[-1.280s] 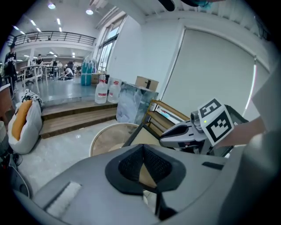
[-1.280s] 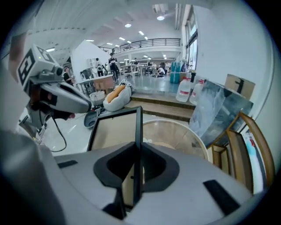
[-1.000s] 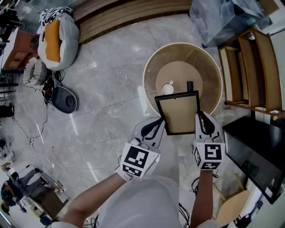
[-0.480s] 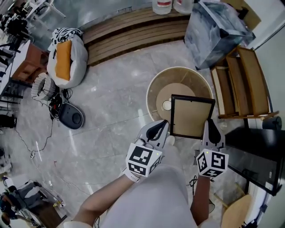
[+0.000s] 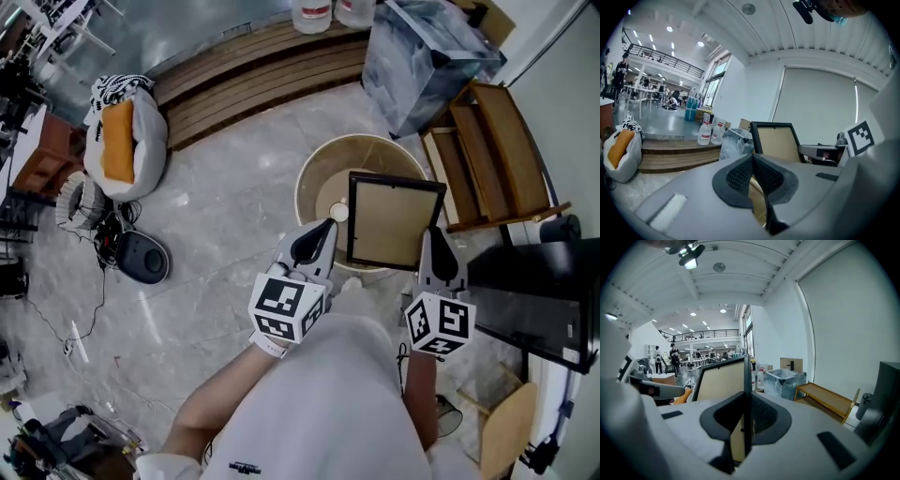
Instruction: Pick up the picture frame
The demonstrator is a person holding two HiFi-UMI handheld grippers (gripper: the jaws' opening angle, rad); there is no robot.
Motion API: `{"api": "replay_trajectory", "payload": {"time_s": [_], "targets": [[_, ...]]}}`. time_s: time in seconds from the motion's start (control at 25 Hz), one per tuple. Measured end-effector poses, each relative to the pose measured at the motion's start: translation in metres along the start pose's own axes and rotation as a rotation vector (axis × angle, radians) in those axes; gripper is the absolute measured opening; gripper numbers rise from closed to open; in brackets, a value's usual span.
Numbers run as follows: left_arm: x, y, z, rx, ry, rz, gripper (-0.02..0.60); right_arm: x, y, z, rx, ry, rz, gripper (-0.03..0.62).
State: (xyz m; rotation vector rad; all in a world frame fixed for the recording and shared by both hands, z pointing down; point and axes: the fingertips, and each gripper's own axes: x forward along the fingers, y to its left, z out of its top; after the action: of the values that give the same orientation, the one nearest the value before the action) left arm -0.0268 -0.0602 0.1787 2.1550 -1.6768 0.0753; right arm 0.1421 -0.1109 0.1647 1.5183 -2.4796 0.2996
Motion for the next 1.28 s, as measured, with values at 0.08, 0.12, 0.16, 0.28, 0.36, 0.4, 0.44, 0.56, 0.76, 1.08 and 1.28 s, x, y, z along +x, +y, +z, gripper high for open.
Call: {"api": "replay_trajectory", "payload": {"time_s": [0.08,0.12,0.16,0.28,0.36,0.4,0.44,0.56,0.76,1.08,1.28], "targets": [[-0.001,0.000,0.001,0.008,0.000,-0.003,0.003,-0.003,0.001,0.000,0.008,-0.003,-0.005,0.037],[-0.001,-0.001,0.001,0.013,0.000,-0.005,0.003,-0.004,0.001,0.000,0.012,-0.005,-0.007,0.037],[-0.001,-0.001,0.001,0.017,-0.001,-0.007,0.003,-0.005,0.001,0.000,0.015,-0.007,-0.010,0.037],[-0.002,-0.003,0.000,0.021,-0.005,-0.013,0.003,-0.008,0.002,0.001,0.016,-0.013,-0.015,0.037],[-0.003,-0.005,0.000,0.023,-0.008,-0.016,0.003,-0.010,0.003,0.001,0.015,-0.018,-0.014,0.038],[-0.003,-0.006,0.000,0.024,-0.010,-0.018,0.003,-0.011,0.003,0.000,0.015,-0.020,-0.013,0.038],[-0.003,-0.007,0.000,0.025,-0.013,-0.019,0.003,-0.011,0.002,0.000,0.016,-0.022,-0.012,0.038],[-0.006,-0.010,0.001,0.028,-0.019,-0.021,0.003,-0.013,0.003,0.002,0.016,-0.026,-0.012,0.038],[-0.012,-0.015,-0.001,0.032,-0.019,-0.033,0.003,-0.022,0.006,0.002,0.014,-0.030,-0.019,0.038],[-0.012,-0.022,-0.007,0.037,-0.011,-0.053,0.003,-0.029,0.002,-0.003,0.015,-0.028,-0.038,0.038],[-0.012,-0.027,-0.005,0.038,-0.012,-0.064,0.003,-0.035,-0.002,-0.001,0.013,-0.026,-0.050,0.038]]}}
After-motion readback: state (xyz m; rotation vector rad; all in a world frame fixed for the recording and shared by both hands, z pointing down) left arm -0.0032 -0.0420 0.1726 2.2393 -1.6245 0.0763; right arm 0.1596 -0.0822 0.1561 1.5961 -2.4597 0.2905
